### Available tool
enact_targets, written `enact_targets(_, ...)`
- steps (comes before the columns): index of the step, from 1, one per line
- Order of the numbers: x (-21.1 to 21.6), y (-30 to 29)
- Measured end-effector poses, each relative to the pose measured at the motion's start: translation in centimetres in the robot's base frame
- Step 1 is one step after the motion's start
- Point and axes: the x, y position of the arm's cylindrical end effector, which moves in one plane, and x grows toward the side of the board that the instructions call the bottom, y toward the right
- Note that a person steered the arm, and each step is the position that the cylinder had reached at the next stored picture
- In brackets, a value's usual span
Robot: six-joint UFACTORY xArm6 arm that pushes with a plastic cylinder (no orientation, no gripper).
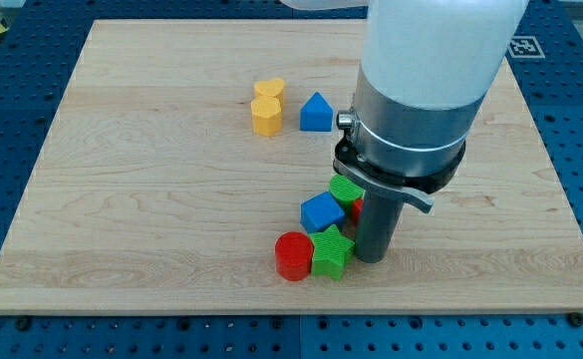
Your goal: Move the group of blocks a bit down
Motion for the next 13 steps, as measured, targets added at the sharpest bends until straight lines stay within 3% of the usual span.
enact_targets(2, 0.9, 6.9)
enact_targets(5, -4.7, 6.9)
enact_targets(6, -6.2, 6.2)
enact_targets(13, -6.2, -2.5)
